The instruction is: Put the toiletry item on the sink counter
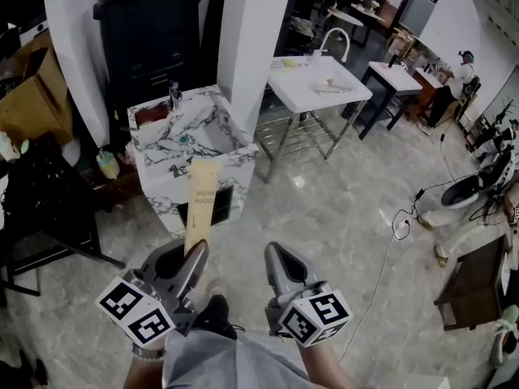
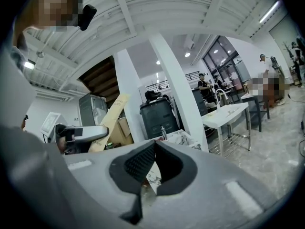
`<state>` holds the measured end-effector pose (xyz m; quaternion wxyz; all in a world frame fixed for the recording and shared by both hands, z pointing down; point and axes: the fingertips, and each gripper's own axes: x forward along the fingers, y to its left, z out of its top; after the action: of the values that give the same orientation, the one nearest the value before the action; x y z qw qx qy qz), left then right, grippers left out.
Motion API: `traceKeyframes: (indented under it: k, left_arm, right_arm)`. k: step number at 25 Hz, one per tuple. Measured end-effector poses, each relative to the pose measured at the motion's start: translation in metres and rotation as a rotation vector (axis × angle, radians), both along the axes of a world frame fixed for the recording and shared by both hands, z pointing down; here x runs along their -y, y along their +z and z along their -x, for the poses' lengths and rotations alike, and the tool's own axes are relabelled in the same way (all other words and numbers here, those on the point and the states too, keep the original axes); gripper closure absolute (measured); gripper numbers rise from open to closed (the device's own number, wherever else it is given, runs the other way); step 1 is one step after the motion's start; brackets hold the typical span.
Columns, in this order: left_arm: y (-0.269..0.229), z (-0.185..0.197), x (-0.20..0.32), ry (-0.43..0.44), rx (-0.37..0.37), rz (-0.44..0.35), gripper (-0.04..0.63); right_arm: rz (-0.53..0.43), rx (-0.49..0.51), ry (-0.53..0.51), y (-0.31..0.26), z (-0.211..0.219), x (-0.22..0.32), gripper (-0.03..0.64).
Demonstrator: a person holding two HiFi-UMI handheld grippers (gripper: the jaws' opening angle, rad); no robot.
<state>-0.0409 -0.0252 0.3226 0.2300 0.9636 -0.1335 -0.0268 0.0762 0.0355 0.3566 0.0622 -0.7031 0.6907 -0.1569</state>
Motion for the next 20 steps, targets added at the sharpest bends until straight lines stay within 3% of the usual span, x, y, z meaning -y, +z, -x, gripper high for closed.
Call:
traceKeyframes:
  k: [20]
  left_arm:
    - [0.009,-0.09,0.134,0.1,0.004,0.009,0.563]
  right_arm:
    - [-0.004,0.021,0.08,0.004,-0.078,0.127,0.618]
